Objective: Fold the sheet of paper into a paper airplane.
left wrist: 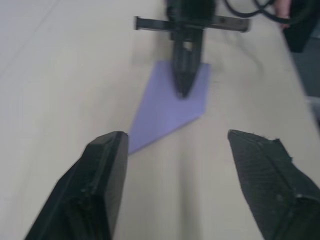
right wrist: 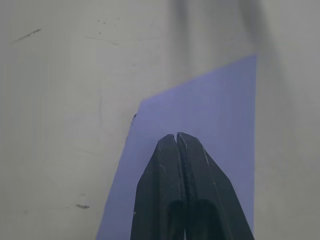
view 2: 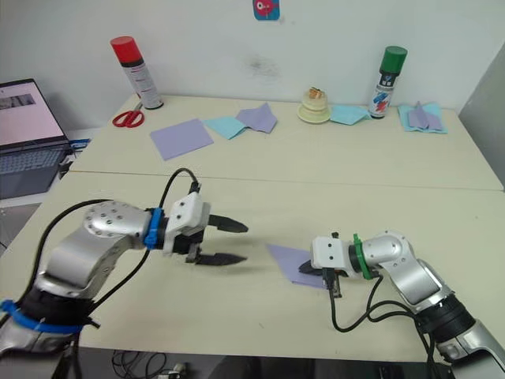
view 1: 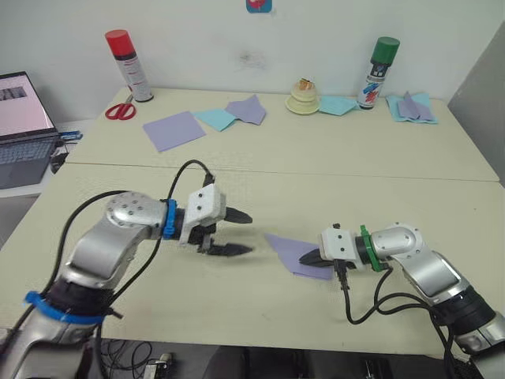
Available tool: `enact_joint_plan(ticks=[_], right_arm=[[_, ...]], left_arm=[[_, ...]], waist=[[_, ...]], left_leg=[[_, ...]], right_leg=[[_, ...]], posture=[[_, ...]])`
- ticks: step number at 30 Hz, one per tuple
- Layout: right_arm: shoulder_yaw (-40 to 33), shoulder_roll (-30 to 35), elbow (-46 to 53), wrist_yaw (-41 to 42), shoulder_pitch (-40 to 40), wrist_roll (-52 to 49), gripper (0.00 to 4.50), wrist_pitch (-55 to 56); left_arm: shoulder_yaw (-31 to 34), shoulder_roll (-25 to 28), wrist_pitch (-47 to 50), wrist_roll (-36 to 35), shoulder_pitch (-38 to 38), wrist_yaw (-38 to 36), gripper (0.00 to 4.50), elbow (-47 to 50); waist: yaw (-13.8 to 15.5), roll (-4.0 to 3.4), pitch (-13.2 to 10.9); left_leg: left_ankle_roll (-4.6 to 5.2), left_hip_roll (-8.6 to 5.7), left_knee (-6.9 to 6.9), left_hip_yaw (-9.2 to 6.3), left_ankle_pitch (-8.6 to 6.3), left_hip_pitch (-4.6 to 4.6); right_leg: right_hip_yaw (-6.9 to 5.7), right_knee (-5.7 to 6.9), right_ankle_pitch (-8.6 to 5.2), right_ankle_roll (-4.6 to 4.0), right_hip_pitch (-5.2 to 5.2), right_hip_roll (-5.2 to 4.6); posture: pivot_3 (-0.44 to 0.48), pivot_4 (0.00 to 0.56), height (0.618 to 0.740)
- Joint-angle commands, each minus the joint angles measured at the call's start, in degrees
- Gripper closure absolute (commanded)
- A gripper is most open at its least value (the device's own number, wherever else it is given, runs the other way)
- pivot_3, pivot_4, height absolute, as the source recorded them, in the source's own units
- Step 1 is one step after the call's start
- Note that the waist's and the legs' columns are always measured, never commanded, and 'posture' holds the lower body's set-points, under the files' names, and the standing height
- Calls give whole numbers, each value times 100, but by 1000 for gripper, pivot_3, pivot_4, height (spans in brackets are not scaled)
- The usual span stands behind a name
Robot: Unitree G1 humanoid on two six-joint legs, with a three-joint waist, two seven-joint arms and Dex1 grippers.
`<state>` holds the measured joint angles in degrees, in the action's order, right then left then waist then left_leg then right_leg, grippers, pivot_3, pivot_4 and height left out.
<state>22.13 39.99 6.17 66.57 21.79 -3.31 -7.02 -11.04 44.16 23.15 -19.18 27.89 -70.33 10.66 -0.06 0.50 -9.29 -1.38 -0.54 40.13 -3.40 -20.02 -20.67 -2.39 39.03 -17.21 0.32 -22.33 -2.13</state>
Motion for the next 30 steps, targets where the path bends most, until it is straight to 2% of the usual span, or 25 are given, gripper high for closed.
enact_joint_plan(ticks=[1,7,14,27,30], right_arm=[[-14,-13,84,24,-19,57,4500,104],[2,-37,116,-2,11,113,4500,60],[-17,-38,261,-31,-43,160,4500,-55],[-118,-3,597,-191,-237,172,4500,-151],[-351,-36,751,-327,-274,15,4500,-138]], left_arm=[[-343,-287,-630,488,260,35,2477,-493],[-909,-1097,-1590,1127,638,66,4433,-1657],[-1206,-1856,-2387,1618,1075,105,4475,-3046],[-1395,-2166,-2904,2052,1179,-128,4475,-3895],[-1415,-2178,-2826,2055,1143,-215,4475,-3935]], waist=[[-2,0,0],[-1,0,0],[-1,1,0],[11,2,2],[9,2,3]], left_leg=[[0,0,-1,0,0,0],[-1,0,2,0,1,0],[-2,-1,7,1,1,-1],[-3,-2,10,-1,1,-1],[-2,-2,14,-2,1,-1]], right_leg=[[0,-2,0,0,-1,0],[-1,-1,0,0,-1,-1],[-3,0,1,1,-1,-1],[-6,0,1,2,2,-5],[-6,2,2,3,3,-5]], posture=[[0,150,717],[0,150,717],[0,150,717],[0,150,717],[0,150,717]])
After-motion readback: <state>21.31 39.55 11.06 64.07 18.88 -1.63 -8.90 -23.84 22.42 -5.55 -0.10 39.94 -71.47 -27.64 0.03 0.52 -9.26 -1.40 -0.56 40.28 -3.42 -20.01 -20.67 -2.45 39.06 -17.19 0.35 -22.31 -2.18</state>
